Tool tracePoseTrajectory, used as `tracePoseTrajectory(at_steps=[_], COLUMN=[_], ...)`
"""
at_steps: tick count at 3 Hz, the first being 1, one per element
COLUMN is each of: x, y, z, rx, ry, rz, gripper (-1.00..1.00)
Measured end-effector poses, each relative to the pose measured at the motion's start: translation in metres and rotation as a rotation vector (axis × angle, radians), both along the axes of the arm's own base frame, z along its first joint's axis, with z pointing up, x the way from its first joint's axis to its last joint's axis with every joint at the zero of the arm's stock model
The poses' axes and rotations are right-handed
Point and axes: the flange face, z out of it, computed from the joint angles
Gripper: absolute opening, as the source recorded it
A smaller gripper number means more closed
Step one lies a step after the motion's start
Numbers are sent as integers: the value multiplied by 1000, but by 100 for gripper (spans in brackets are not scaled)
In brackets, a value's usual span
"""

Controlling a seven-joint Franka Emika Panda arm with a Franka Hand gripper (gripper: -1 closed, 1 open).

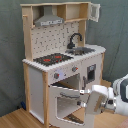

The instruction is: Play with the kitchen

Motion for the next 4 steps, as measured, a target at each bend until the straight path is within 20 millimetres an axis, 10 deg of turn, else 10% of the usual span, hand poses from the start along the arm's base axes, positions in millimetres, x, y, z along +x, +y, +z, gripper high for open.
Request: tracePoseTrajectory(at_steps=[4], x=[10], y=[-26], z=[-100], rx=[112], ry=[105], rz=[-122], gripper=[100])
